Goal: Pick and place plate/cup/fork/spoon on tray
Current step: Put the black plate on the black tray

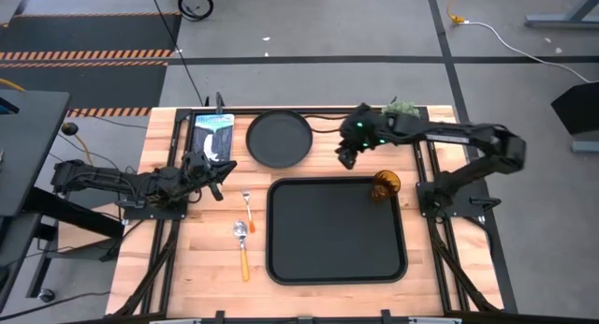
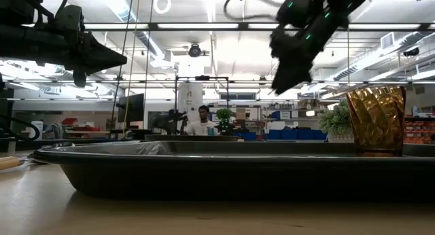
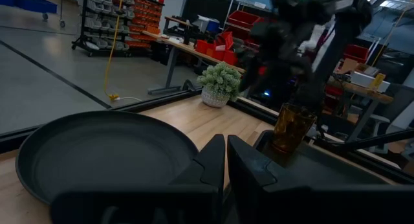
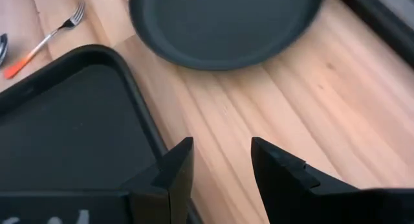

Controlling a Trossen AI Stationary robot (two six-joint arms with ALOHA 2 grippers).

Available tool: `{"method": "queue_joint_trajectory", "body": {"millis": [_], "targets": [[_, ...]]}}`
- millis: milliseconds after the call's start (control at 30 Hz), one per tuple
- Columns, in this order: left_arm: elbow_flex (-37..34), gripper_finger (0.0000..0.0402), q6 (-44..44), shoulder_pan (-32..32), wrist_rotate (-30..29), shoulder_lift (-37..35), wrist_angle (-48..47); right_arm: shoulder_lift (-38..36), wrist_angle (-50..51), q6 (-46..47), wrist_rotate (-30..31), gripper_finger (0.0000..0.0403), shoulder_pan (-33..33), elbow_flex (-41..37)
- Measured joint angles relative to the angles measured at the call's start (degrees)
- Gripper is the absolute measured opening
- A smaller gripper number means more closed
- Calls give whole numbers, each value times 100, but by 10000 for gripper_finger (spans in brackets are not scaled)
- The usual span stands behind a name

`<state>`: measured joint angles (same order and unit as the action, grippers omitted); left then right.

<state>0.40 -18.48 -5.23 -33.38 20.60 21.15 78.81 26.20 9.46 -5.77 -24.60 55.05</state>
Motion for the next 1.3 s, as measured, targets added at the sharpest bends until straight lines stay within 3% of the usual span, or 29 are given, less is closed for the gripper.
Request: {"method": "queue_joint_trajectory", "body": {"millis": [200,733,967,1300], "targets": [[0,25,0,2,2,1,1,1229,-155,-2,-278,161,-338,581],[0,25,0,2,-1,2,2,3711,841,-194,-309,161,-941,3278],[0,25,0,1,1,2,2,4363,1328,-217,-449,161,-1014,3972],[0,25,0,2,2,0,2,4651,1190,-214,-688,160,-1005,4052]]}}
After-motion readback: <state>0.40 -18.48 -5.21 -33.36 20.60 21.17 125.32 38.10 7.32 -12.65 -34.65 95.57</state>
